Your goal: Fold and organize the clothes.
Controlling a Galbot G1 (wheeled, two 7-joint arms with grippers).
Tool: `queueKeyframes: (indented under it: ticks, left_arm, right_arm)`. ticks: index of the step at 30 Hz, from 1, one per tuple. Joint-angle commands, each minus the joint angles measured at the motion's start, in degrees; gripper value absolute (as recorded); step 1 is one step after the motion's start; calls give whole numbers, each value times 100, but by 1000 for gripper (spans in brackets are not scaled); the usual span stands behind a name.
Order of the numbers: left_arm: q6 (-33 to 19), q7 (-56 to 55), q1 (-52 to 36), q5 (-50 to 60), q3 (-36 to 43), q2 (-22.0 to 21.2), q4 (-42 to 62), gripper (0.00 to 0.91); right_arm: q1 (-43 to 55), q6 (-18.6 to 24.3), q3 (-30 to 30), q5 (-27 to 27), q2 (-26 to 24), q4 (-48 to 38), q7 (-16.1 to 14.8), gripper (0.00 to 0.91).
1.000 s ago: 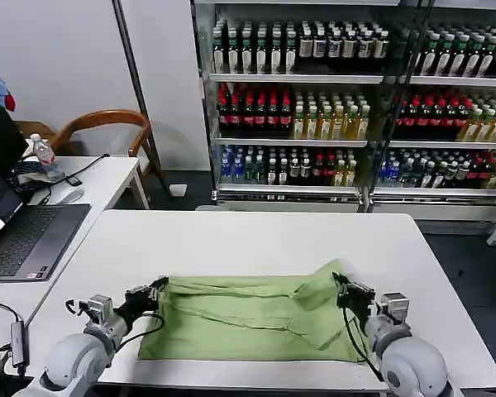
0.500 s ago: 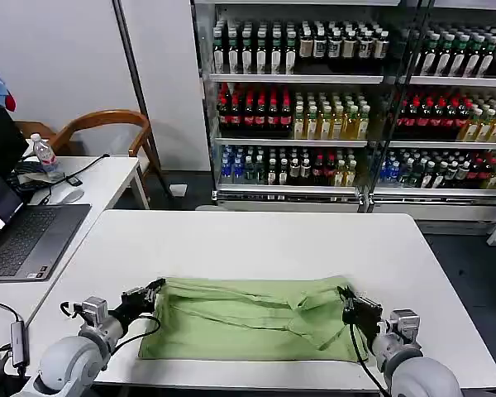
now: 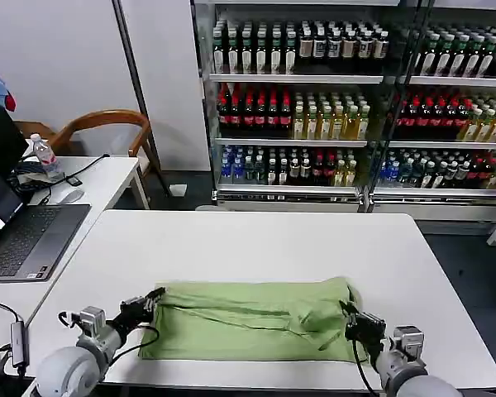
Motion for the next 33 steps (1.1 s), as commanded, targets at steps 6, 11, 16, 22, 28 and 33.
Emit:
queueKeyframes:
  ticks: [6,11,16,22,28,33]
  left_arm:
    - [-39,-350,360,218,-135,-10,-366,907]
    - [-227,-1311,475,-74,-20,-112,-767,907]
    - [-242,-2540,562,-228,509,-247,-1021,907]
    - [-196,-3323,355,-332,783,-481,-866,907]
    - [34,-3443,224,-329,988,-526,-669,907]
    - [131,-3464,114,-313,1190,-616,-641,50]
  right_arm:
    - [-453,5,435,-487,-33,262,-176,907]
    - [-678,87,785,-693,2,602,-238,907]
    - [-859,121,1017,-904,31,981,-282,907]
    - [-1025,24,1041,-1184,125,1307,-217,907]
    - [-1080,49,1020,-1438,220,1205,-190,907]
    - [-1130,59,1050,-1529,266,1128,-175,907]
